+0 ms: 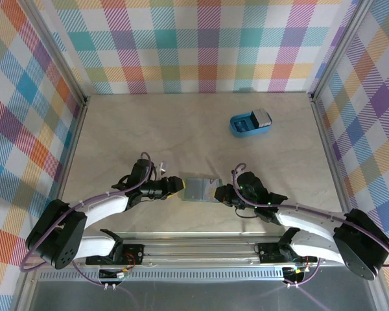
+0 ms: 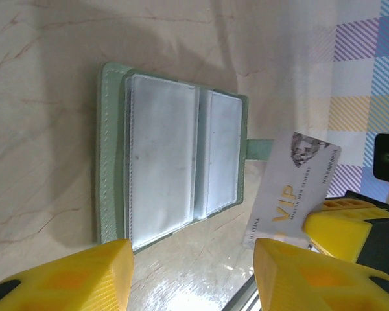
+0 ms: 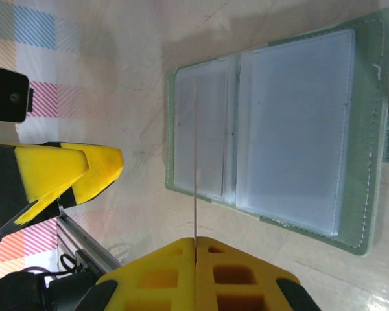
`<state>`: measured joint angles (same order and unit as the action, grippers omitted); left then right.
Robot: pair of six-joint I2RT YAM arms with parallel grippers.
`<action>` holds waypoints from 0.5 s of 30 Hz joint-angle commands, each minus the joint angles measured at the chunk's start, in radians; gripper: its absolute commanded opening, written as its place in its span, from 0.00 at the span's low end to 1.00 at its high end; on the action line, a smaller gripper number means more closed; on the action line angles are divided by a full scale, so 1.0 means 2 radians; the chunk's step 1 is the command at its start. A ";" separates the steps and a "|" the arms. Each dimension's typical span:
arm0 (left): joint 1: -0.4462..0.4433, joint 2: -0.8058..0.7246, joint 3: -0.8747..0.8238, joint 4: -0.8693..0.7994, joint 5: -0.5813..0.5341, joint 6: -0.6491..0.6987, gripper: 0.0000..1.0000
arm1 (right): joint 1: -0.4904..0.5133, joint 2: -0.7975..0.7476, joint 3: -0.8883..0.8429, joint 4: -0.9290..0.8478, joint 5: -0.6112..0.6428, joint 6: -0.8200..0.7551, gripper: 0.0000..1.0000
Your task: Put the credit cards into the card holder
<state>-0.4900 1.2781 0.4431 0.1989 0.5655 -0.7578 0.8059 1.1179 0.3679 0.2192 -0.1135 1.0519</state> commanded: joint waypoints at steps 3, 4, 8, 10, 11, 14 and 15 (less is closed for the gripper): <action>-0.011 0.030 0.004 0.047 0.010 0.004 0.50 | 0.003 0.032 0.033 0.001 0.015 -0.028 0.00; -0.013 0.036 0.007 0.047 0.008 0.005 0.51 | 0.004 0.036 0.036 0.000 0.015 -0.030 0.00; -0.025 0.063 0.024 0.041 -0.001 0.016 0.51 | 0.004 0.046 0.040 -0.001 0.021 -0.034 0.00; -0.029 0.073 0.027 0.045 -0.005 0.017 0.51 | 0.003 0.051 0.042 -0.004 0.024 -0.037 0.00; -0.030 0.079 0.028 0.050 -0.005 0.017 0.50 | 0.003 0.056 0.045 -0.006 0.024 -0.040 0.00; -0.033 0.094 0.030 0.057 -0.007 0.016 0.50 | 0.003 0.072 0.056 -0.011 0.017 -0.052 0.00; -0.034 0.098 0.031 0.058 -0.009 0.016 0.50 | 0.003 0.077 0.059 -0.013 0.015 -0.055 0.00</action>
<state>-0.5465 1.4544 0.4793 0.2882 0.5583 -0.7425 0.8066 1.2503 0.4431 0.2066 -0.0826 0.9833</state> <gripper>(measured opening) 0.498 0.056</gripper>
